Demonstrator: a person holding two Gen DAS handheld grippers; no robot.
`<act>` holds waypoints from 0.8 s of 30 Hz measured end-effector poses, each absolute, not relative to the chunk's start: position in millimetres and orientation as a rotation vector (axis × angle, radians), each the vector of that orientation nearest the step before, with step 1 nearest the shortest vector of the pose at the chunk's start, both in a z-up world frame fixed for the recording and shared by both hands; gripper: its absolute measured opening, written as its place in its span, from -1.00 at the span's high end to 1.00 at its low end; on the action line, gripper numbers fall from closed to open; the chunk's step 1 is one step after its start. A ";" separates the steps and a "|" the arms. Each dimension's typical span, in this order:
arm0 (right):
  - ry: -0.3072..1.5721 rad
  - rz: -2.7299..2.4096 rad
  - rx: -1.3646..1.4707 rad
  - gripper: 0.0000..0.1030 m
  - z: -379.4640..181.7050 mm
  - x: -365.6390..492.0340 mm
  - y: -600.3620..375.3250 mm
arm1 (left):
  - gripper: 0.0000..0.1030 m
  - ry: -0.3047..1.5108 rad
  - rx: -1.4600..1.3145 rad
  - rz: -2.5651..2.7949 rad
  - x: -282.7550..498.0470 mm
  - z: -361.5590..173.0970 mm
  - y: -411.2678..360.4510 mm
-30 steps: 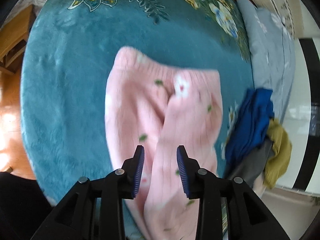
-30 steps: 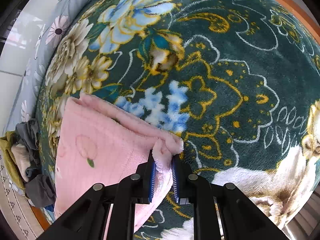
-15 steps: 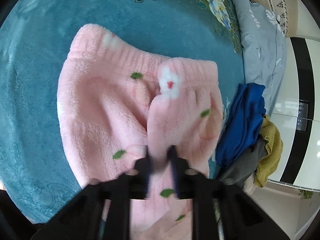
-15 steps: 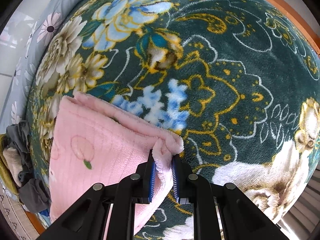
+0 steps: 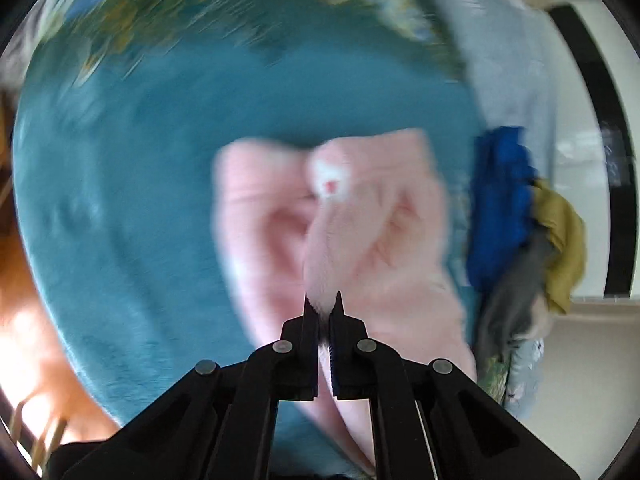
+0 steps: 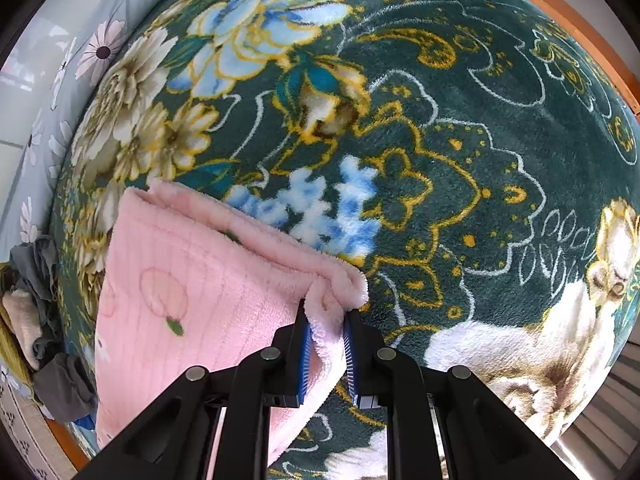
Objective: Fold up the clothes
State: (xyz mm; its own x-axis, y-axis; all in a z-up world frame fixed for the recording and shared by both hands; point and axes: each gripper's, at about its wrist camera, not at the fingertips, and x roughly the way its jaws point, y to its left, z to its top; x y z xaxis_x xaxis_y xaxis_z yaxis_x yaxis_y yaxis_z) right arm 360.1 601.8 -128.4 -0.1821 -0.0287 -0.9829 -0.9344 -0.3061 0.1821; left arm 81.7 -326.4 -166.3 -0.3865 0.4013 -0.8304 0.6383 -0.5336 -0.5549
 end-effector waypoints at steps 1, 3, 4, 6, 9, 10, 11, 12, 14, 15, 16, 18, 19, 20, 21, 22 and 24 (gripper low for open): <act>1.182 1.583 -1.346 0.69 -131.8 359.1 605.7 | 0.93 1.474 1.609 -2.018 86.8 -171.5 -331.1; 1.179 1.585 -1.352 0.69 -140.7 355.7 617.8 | 0.93 1.469 1.598 -2.051 90.1 -170.5 -333.4; 1.175 1.584 -1.355 0.69 -140.8 355.8 618.1 | 0.93 1.463 1.566 -2.128 90.8 -161.5 -330.9; 1.170 1.584 -1.358 0.69 -140.0 356.9 619.3 | 0.93 1.446 1.482 -2.309 92.0 -139.8 -324.3; 1.165 1.580 -1.359 0.69 -140.5 357.2 619.7 | 0.93 1.327 1.489 -2.430 90.1 -128.8 -315.4; 1.163 1.577 -1.359 0.69 -139.4 357.2 618.5 | 0.93 1.267 1.556 -2.389 89.1 -136.1 -313.7; 1.159 1.575 -1.361 0.69 -139.5 357.2 619.6 | 0.93 1.218 1.633 -2.310 89.8 -149.8 -313.9; 1.156 1.573 -1.363 0.69 -139.5 357.3 620.7 | 0.93 1.218 1.666 -2.259 91.0 -160.2 -315.7; 1.153 1.572 -1.365 0.69 -139.7 355.6 618.4 | 0.93 1.305 1.640 -2.231 95.4 -170.7 -321.6; 1.153 1.571 -1.365 0.69 -140.4 353.8 616.2 | 0.93 1.359 1.609 -2.234 97.7 -173.0 -324.8; 1.151 1.569 -1.365 0.69 -140.7 352.7 615.0 | 0.92 1.375 1.599 -2.241 97.6 -173.1 -325.3; 1.141 1.563 -1.369 0.70 -136.8 351.8 611.1 | 0.91 1.391 1.590 -2.257 96.1 -172.2 -325.2; 1.135 1.559 -1.371 0.70 -129.6 351.4 604.2 | 0.81 1.394 1.590 -2.259 93.9 -172.6 -325.9; 1.131 1.555 -1.373 0.69 -125.0 350.6 599.4 | 0.62 1.395 1.592 -2.258 91.3 -173.2 -326.7; 1.131 1.552 -1.374 0.68 -124.2 349.4 598.3 | 0.51 1.396 1.593 -2.258 88.7 -173.7 -327.5; 1.133 1.551 -1.373 0.68 -124.3 349.2 598.7 | 0.34 1.415 1.582 -2.261 84.2 -172.1 -328.8; 1.140 1.547 -1.367 0.68 -127.3 345.8 597.0 | 0.23 1.508 1.516 -2.263 78.4 -169.9 -335.4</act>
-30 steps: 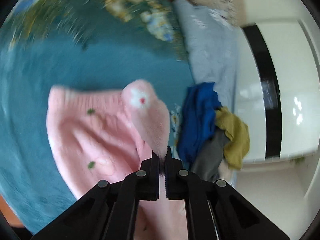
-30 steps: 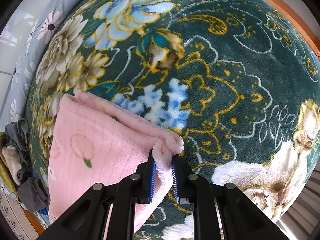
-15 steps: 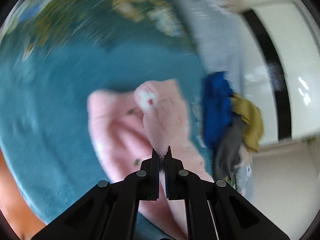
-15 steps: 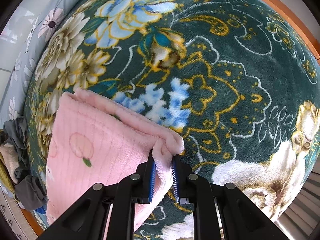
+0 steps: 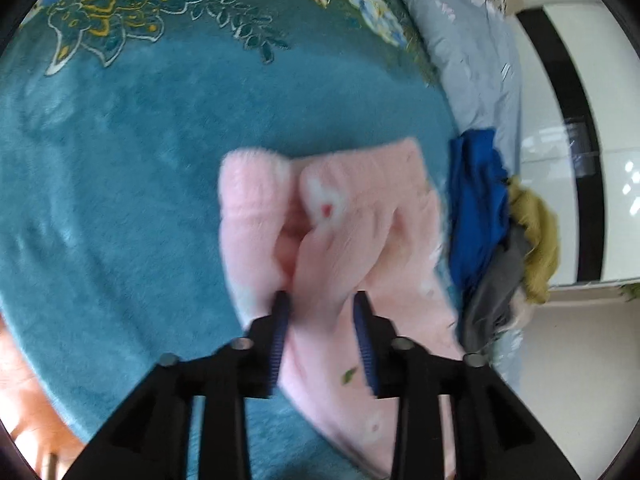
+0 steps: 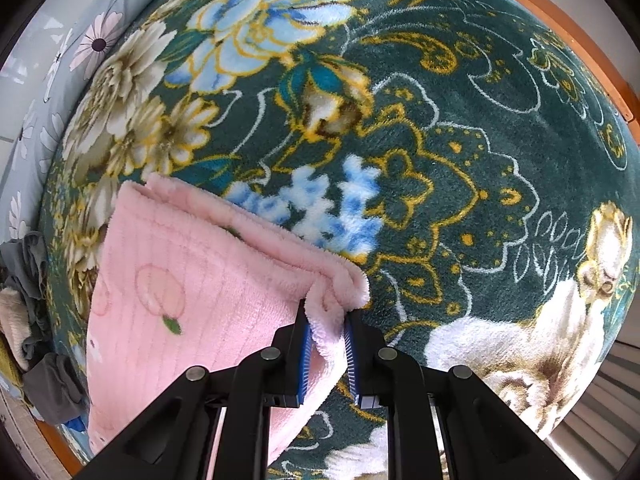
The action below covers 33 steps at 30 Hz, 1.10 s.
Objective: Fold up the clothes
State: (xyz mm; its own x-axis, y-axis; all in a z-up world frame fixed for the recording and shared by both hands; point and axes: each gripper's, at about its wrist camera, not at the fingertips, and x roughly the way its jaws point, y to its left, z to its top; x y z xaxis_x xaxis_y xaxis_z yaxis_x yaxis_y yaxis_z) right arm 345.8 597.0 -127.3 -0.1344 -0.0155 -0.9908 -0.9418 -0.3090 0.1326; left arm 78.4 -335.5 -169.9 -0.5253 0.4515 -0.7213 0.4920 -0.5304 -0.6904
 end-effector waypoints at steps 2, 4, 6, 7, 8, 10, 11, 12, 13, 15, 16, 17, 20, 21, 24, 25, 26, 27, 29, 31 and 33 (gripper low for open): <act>1.146 1.541 -1.359 0.68 -130.2 342.5 595.0 | 0.14 1.593 1.445 -2.240 74.7 -165.4 -344.2; 1.147 1.535 -1.355 0.68 -129.4 343.3 595.0 | 0.14 1.624 1.431 -2.214 69.6 -166.8 -346.2; 1.147 1.531 -1.354 0.68 -129.0 343.4 595.4 | 0.14 1.604 1.464 -2.194 56.3 -171.8 -342.1; 1.146 1.530 -1.354 0.68 -129.0 343.3 595.6 | 0.18 1.584 1.489 -2.187 49.8 -173.9 -341.5; 1.147 1.528 -1.355 0.68 -128.8 343.4 596.1 | 0.20 1.567 1.510 -2.188 50.1 -174.1 -340.4; 1.147 1.527 -1.355 0.68 -128.7 343.7 597.1 | 0.76 1.537 1.508 -2.228 46.9 -166.3 -338.2; 1.148 1.526 -1.355 0.68 -128.6 343.7 597.6 | 0.95 1.516 1.497 -2.259 47.5 -159.9 -337.6; 1.150 1.526 -1.355 0.68 -128.5 344.4 598.2 | 0.95 1.495 1.487 -2.290 48.2 -153.4 -336.9; 1.158 1.524 -1.349 0.68 -128.6 345.7 598.5 | 0.92 1.494 1.445 -2.343 53.1 -143.8 -338.3; 1.179 1.521 -1.331 0.68 -127.9 349.3 597.3 | 0.92 1.539 1.302 -2.466 69.0 -121.3 -342.6; 1.185 1.521 -1.325 0.68 -126.6 351.8 596.4 | 0.92 1.561 1.224 -2.526 77.2 -109.9 -344.8; 1.187 1.521 -1.323 0.68 -126.9 353.4 596.2 | 0.92 1.582 1.143 -2.584 85.4 -98.6 -347.0; 1.183 1.517 -1.329 0.68 -128.7 355.2 597.3 | 0.92 1.465 1.333 -2.415 101.8 -130.0 -356.7; 1.179 1.517 -1.334 0.68 -128.7 355.0 598.0 | 0.92 1.428 1.405 -2.317 107.3 -148.6 -361.6; 1.177 1.521 -1.342 0.68 -127.7 356.1 600.6 | 0.92 1.460 1.410 -2.216 120.4 -171.8 -368.2; 1.180 1.521 -1.339 0.68 -127.7 356.9 600.7 | 0.92 1.501 1.378 -2.213 123.6 -173.1 -369.7; 1.182 1.521 -1.335 0.67 -127.6 357.9 600.4 | 0.92 1.534 1.352 -2.219 124.3 -171.4 -370.2; 1.184 1.520 -1.332 0.68 -127.4 359.2 600.4 | 0.92 1.566 1.327 -2.228 124.5 -168.9 -370.5; 1.187 1.521 -1.327 0.68 -126.7 361.0 600.5 | 0.92 1.549 1.331 -2.257 121.3 -162.1 -368.5; 1.190 1.522 -1.323 0.68 -126.1 362.8 600.5 | 0.76 1.483 1.359 -2.278 119.9 -155.1 -365.3; 1.195 1.522 -1.321 0.68 -125.9 365.4 600.5 | 0.39 1.406 1.394 -2.281 121.8 -148.6 -364.0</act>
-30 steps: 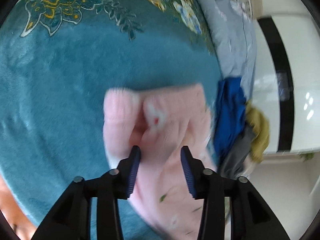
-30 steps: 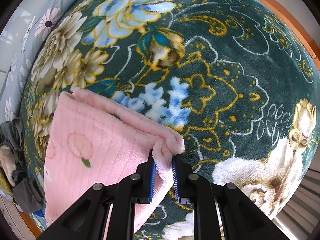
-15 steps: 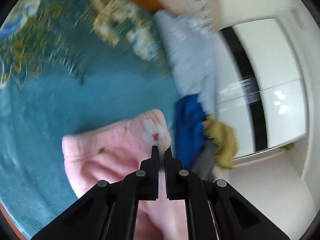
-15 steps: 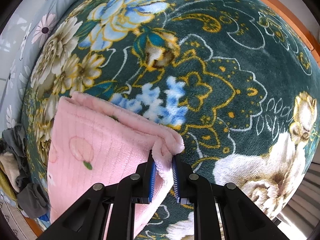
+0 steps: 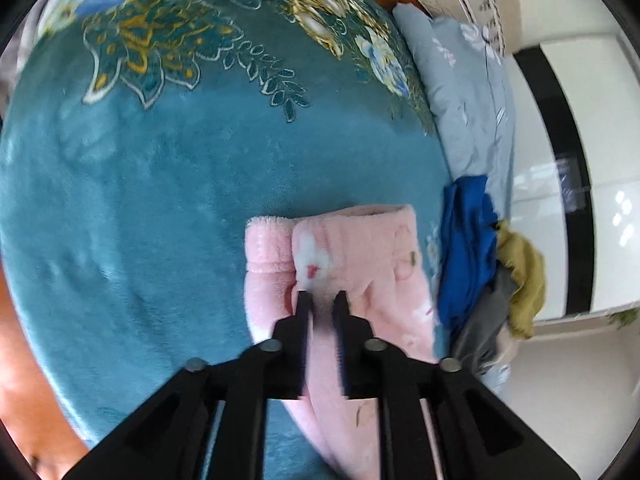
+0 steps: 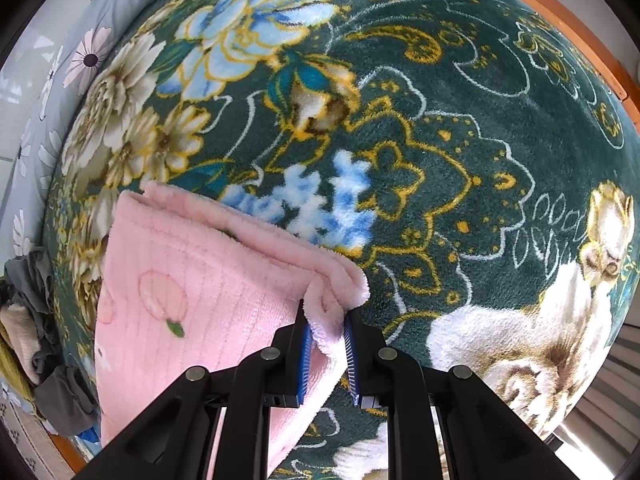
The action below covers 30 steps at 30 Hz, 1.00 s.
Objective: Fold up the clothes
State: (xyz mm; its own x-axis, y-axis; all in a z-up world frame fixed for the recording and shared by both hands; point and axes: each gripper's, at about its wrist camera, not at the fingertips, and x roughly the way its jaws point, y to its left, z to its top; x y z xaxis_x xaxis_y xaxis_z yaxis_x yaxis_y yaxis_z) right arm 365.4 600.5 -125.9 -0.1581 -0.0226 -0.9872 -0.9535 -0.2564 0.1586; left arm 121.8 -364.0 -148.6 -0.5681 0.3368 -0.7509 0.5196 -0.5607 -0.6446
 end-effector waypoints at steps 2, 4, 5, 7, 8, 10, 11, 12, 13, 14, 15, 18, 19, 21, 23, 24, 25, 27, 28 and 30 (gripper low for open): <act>1.190 1.522 -1.325 0.68 -125.7 368.4 602.0 | 0.14 1.368 1.425 -2.263 127.4 -153.6 -363.2; 1.179 1.519 -1.334 0.68 -126.1 369.5 601.1 | 0.07 1.376 1.443 -2.239 136.1 -161.5 -365.8; 1.175 1.518 -1.336 0.68 -126.3 369.9 600.5 | 0.01 1.394 1.443 -2.224 140.6 -165.1 -368.1; 1.177 1.517 -1.334 0.68 -124.9 371.4 599.4 | -0.03 1.474 1.432 -2.213 139.4 -172.9 -365.6; 1.182 1.517 -1.329 0.68 -124.2 371.5 597.8 | -0.06 1.516 1.425 -2.208 138.2 -176.8 -363.9; 1.193 1.516 -1.314 0.68 -123.9 373.0 597.2 | -0.06 1.494 1.461 -2.205 130.7 -181.5 -358.7; 1.198 1.516 -1.306 0.68 -123.9 373.9 597.3 | -0.02 1.467 1.484 -2.199 131.2 -183.0 -358.0; 1.203 1.515 -1.296 0.68 -123.8 375.5 597.4 | 0.00 1.437 1.507 -2.193 132.9 -184.5 -357.9; 1.209 1.512 -1.283 0.68 -123.5 377.6 597.7 | 0.24 1.421 1.518 -2.189 132.3 -185.4 -358.6; 1.219 1.510 -1.266 0.69 -122.5 379.3 597.8 | 0.62 1.411 1.525 -2.185 131.7 -185.0 -359.5; 1.235 1.509 -1.245 0.70 -120.8 380.5 597.7 | 0.75 1.403 1.532 -2.180 131.2 -184.2 -360.6; 1.289 1.535 -1.168 0.77 -106.6 379.0 600.4 | 0.85 1.331 1.546 -2.210 123.3 -165.2 -358.2; 1.313 1.556 -1.137 0.78 -99.2 376.8 602.8 | 0.86 1.297 1.551 -2.225 119.3 -156.3 -356.8; 1.372 1.621 -1.065 0.80 -78.2 365.7 610.3 | 0.87 1.253 1.552 -2.251 104.2 -138.9 -354.2; 1.420 1.709 -0.997 0.80 -51.8 347.5 616.7 | 0.87 1.242 1.537 -2.299 83.7 -110.8 -351.7; 1.440 1.768 -0.947 0.80 -33.4 336.2 619.6 | 0.88 1.242 1.509 -2.348 74.0 -92.6 -348.9; 1.455 1.825 -0.898 0.80 -15.5 325.6 621.8 | 0.88 1.242 1.476 -2.402 64.4 -73.6 -345.8; 1.469 1.932 -0.821 0.81 10.3 298.7 622.8 | 0.88 1.254 1.391 -2.523 50.3 -33.1 -340.1; 1.468 2.004 -0.771 0.81 26.4 290.6 624.3 | 0.88 1.265 1.344 -2.576 46.2 -16.8 -337.5; 1.452 2.108 -0.686 0.81 53.4 284.7 623.6 | 0.88 1.295 1.208 -2.708 31.6 14.7 -332.3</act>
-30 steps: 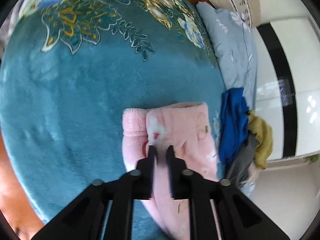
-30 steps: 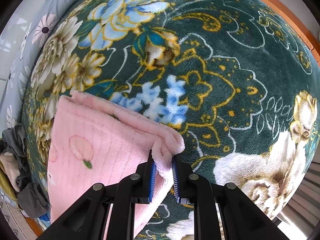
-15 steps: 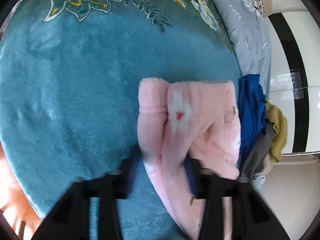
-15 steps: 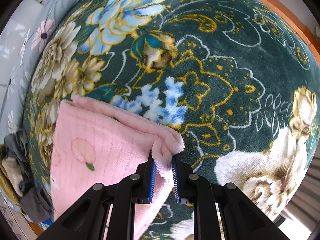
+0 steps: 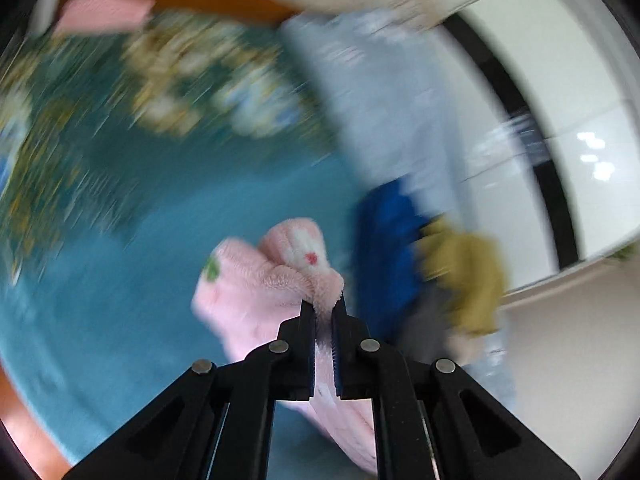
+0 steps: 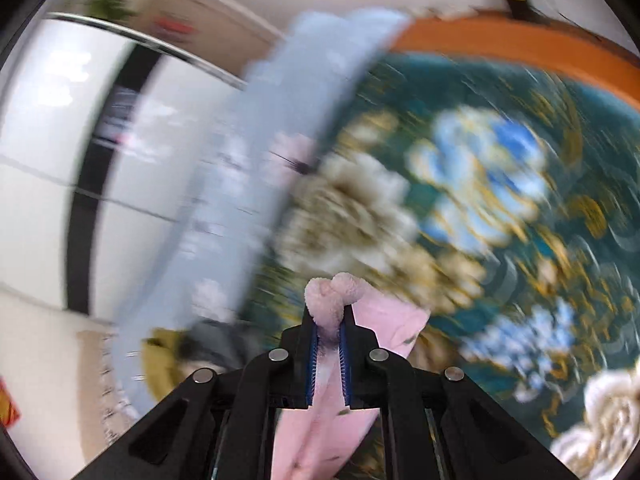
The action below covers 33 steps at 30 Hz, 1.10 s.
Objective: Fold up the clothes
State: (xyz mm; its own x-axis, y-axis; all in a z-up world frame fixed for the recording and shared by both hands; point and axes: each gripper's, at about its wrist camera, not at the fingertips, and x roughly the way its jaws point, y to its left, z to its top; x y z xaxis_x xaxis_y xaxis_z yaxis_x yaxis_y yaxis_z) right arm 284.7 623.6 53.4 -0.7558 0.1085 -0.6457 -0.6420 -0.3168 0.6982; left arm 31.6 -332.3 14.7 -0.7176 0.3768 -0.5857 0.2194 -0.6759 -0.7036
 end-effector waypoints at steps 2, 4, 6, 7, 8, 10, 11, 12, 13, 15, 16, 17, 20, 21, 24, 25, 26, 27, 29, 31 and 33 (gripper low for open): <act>1.438 2.144 -0.654 0.81 61.2 289.0 624.7 | 0.87 -1.172 -0.975 2.569 23.6 40.7 -328.7; 1.425 2.119 -0.711 0.81 43.8 292.9 625.7 | 0.87 -1.128 -0.992 2.581 27.7 33.6 -331.4; 1.398 2.062 -0.807 0.81 17.3 293.5 625.7 | 0.87 -1.104 -1.097 2.578 30.9 10.4 -332.8; 1.396 2.015 -0.856 0.81 -1.7 293.9 625.2 | 0.87 -1.099 -1.187 2.575 34.5 -7.1 -334.1; 1.397 1.957 -0.905 0.81 -22.8 293.8 625.0 | 0.87 -1.099 -1.313 2.564 32.7 -31.2 -334.4; 1.400 1.869 -0.972 0.81 -54.9 295.9 622.7 | 0.87 -1.109 -1.551 2.525 28.5 -78.1 -335.0; 1.402 1.828 -1.001 0.81 -69.2 297.3 621.2 | 0.87 -1.131 -1.661 2.499 28.7 -102.9 -335.4; 1.396 1.797 -1.026 0.81 -81.7 299.1 619.8 | 0.87 -1.149 -1.726 2.486 32.0 -118.2 -336.0; 1.389 1.778 -1.041 0.81 -90.4 301.3 619.7 | 0.87 -1.185 -1.762 2.478 38.0 -129.9 -337.7; 1.385 1.749 -1.057 0.81 -100.9 306.5 622.3 | 0.87 -1.278 -1.760 2.471 47.1 -140.2 -344.5; 1.384 1.748 -1.061 0.81 -101.7 308.4 623.2 | 0.87 -1.300 -1.754 2.470 48.1 -141.3 -346.9; 1.379 1.752 -1.066 0.81 -102.1 309.1 623.8 | 0.87 -1.316 -1.747 2.470 48.3 -141.6 -349.1; 1.359 1.767 -1.080 0.81 -102.9 309.3 624.3 | 0.87 -1.289 -1.723 2.497 50.2 -132.6 -346.2; 1.352 1.768 -1.087 0.81 -103.8 308.9 624.2 | 0.87 -1.283 -1.715 2.508 50.3 -130.4 -344.7; 1.346 1.740 -1.103 0.81 -109.0 311.7 623.6 | 0.87 -1.261 -1.790 2.514 52.9 -138.6 -340.9; 1.349 1.734 -1.105 0.81 -111.1 313.0 623.4 | 0.87 -1.262 -1.826 2.509 54.8 -143.9 -340.5; 1.350 1.731 -1.108 0.81 -112.5 314.3 623.2 | 0.87 -1.271 -1.852 2.506 57.0 -147.5 -340.2; 1.348 1.731 -1.112 0.81 -113.1 315.3 622.9 | 0.87 -1.281 -1.860 2.505 58.7 -149.2 -339.9; 1.346 1.731 -1.118 0.81 -114.1 316.3 622.7 | 0.86 -1.287 -1.884 2.504 58.9 -149.1 -337.5; 1.349 1.727 -1.120 0.81 -115.7 316.8 622.2 | 0.86 -1.261 -1.915 2.503 56.9 -147.0 -334.4; 1.351 1.726 -1.123 0.80 -116.6 316.6 621.6 | 0.84 -1.210 -1.949 2.506 54.2 -141.5 -329.7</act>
